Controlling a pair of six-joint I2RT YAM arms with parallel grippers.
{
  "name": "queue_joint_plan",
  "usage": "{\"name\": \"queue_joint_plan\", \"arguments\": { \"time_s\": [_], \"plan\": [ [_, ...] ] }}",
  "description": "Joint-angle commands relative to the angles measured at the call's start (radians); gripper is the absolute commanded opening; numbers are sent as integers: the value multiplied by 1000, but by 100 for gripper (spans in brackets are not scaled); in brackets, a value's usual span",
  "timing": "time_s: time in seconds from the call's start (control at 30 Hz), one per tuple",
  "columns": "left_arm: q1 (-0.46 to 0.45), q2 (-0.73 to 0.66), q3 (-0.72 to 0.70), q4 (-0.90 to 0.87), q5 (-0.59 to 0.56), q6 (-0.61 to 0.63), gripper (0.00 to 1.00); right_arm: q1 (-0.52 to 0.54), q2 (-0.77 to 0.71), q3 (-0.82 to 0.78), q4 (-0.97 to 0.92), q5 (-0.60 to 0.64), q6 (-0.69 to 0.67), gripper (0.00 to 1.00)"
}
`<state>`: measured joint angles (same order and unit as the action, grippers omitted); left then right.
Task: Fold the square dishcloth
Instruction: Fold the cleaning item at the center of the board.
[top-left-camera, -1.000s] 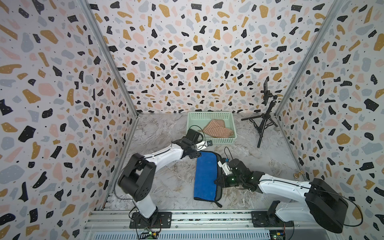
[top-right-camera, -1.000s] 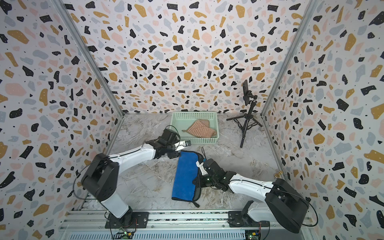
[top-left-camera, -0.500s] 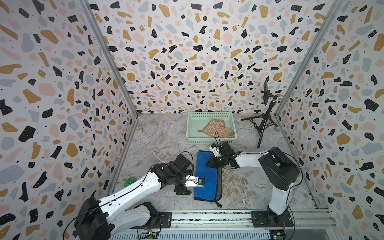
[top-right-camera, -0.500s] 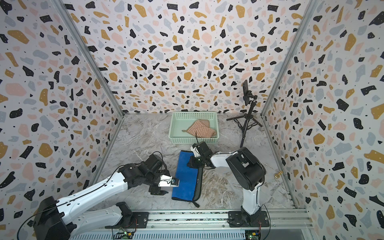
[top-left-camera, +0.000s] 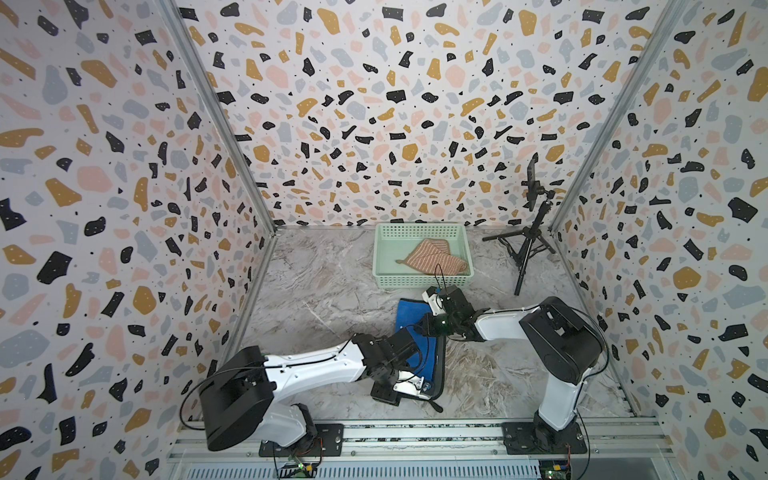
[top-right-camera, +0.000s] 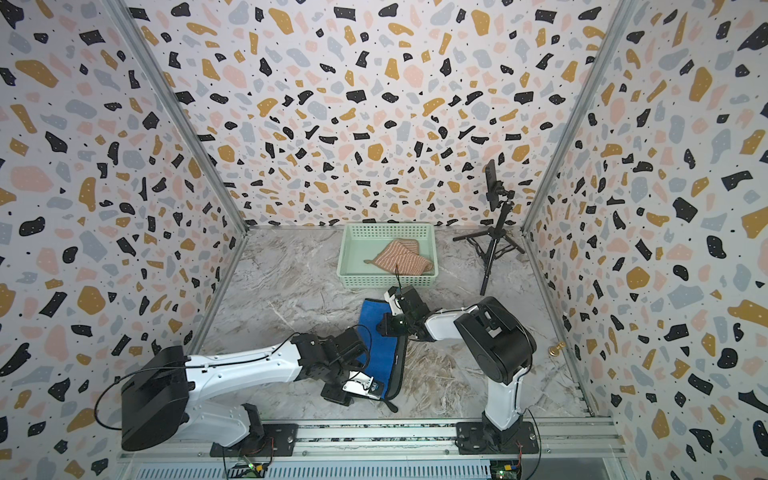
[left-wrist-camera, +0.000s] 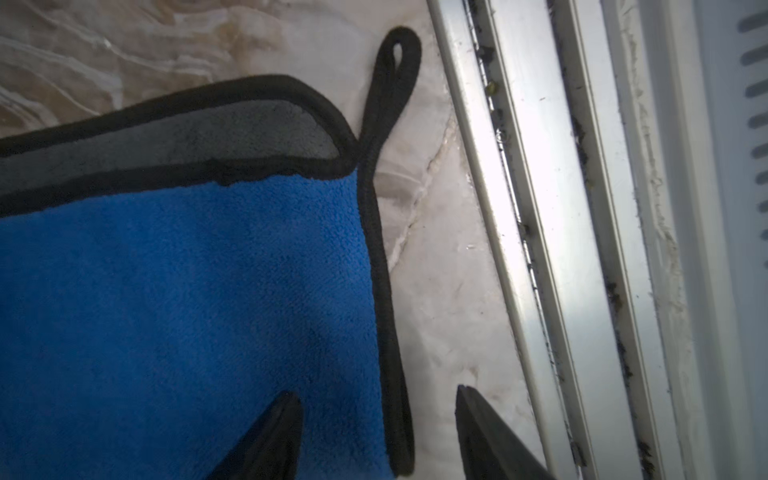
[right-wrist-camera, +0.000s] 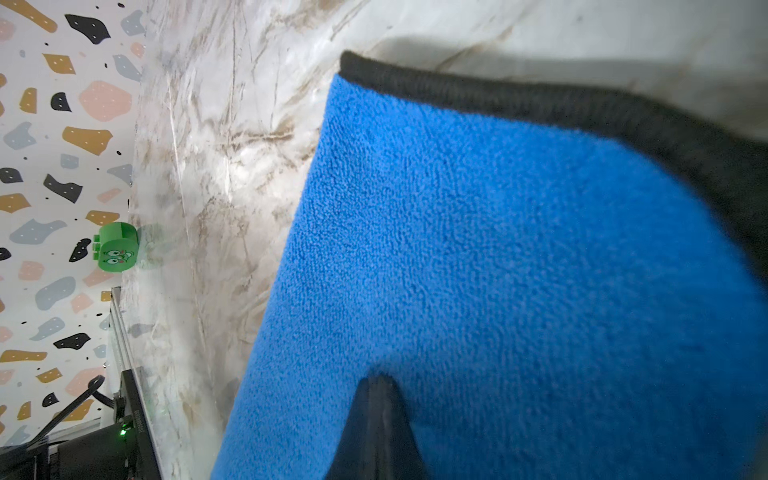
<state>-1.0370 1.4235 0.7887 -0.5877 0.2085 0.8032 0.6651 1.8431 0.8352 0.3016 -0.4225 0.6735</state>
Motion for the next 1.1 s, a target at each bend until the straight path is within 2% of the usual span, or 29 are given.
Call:
{"name": "queue_joint_plan", "arguments": {
  "time_s": [0.0,0.37,0.47,0.73,0.9,1.07],
  "plan": [
    [-16,53,29,75,-69,-16,61,-5,1,-47,-82,65,-14,0],
    [-50,165,14,120,-175,-12,56,-7,-11,-64,-53,71,-17,0],
    [-70,175,2,134,-223,-9,45,-7,-19,-63,-63,84,-28,0],
    [-92,97,-11,65,-275,-9,0,-6,-76,-73,-55,72,-48,0],
    [-93,10,14,-22,-250,-39,0,17,-154,-75,-81,54,-54,0],
    [-92,-78,32,-108,-220,-46,0,108,-222,-70,-145,64,-56,0]
  ]
}}
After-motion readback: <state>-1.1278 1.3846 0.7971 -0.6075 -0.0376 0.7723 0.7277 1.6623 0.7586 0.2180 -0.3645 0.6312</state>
